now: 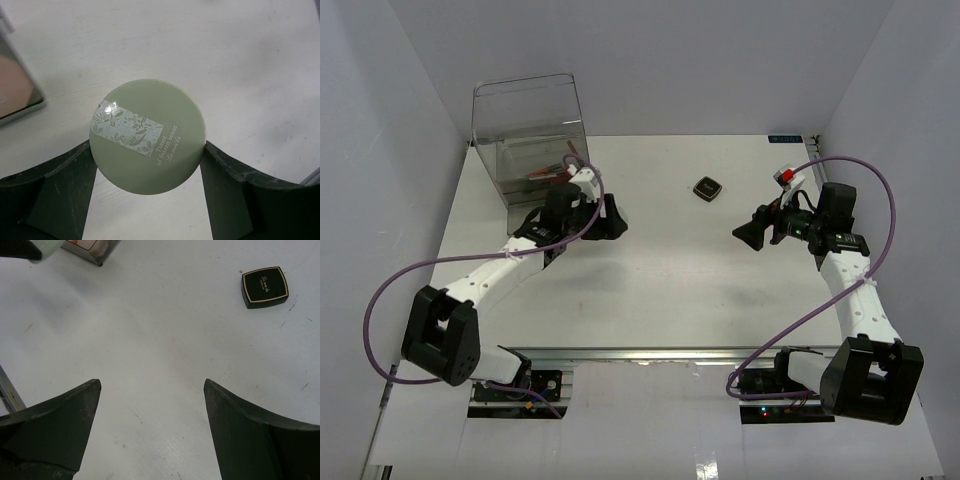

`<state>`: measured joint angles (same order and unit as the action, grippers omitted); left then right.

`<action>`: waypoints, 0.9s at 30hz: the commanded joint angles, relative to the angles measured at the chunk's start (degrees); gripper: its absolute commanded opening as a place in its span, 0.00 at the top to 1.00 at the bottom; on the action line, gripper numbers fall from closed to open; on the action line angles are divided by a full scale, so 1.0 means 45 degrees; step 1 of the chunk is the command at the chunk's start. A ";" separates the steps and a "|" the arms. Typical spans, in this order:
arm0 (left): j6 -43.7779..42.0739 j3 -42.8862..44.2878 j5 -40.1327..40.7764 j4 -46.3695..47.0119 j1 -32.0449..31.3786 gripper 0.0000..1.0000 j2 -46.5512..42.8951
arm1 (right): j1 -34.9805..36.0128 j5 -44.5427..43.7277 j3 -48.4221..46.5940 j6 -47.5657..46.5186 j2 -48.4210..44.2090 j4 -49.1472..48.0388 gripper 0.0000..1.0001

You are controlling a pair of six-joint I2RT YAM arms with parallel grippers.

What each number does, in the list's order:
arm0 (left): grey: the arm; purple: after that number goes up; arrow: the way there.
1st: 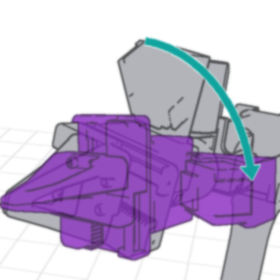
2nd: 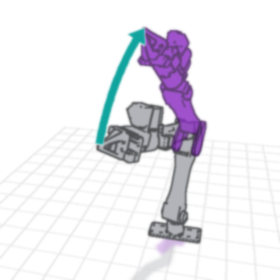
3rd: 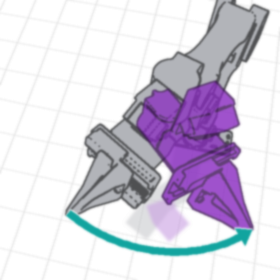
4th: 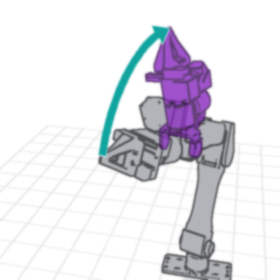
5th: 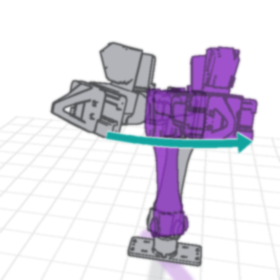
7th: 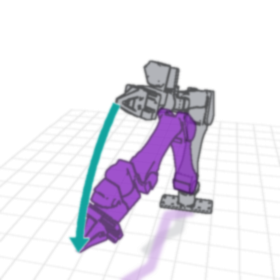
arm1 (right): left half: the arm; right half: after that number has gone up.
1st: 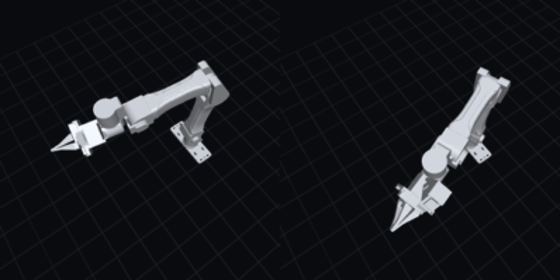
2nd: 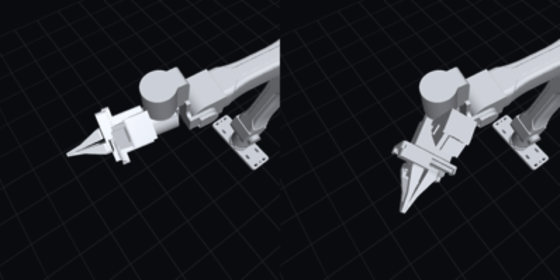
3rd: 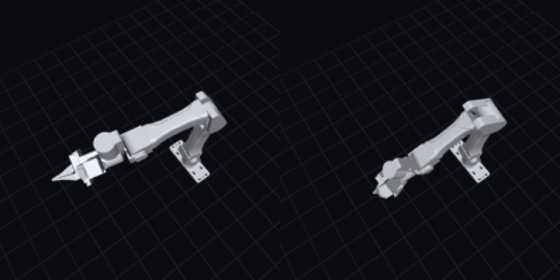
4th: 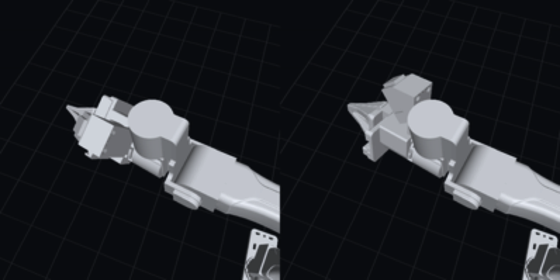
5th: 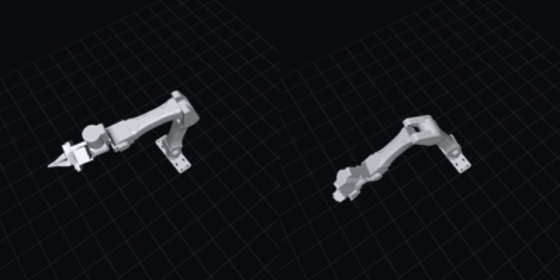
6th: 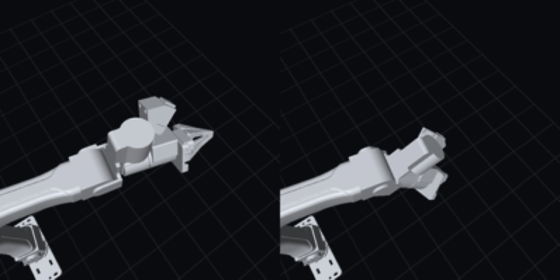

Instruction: Organize the makeup

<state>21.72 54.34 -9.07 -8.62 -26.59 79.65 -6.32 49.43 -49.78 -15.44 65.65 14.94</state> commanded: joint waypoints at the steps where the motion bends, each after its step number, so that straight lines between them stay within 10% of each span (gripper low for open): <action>1: 0.0936 -0.1072 -0.0114 -0.0174 0.2099 0.88 -0.1490 | -0.0040 0.0109 0.0085 -0.0006 -0.0292 -0.0410 0.10; 19: -0.0029 0.1311 0.1436 -0.0926 0.5889 0.76 0.1670 | -0.0030 0.0051 0.0125 0.0014 -0.0253 -0.0469 0.10; 27: -0.0431 0.2477 0.1384 -0.1239 0.6498 0.26 0.2995 | -0.0040 -0.0021 0.0144 -0.0006 -0.0234 -0.0469 0.10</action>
<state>21.02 61.42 -3.41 -14.27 1.88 92.76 -6.33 49.39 -49.69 -15.42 65.56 14.83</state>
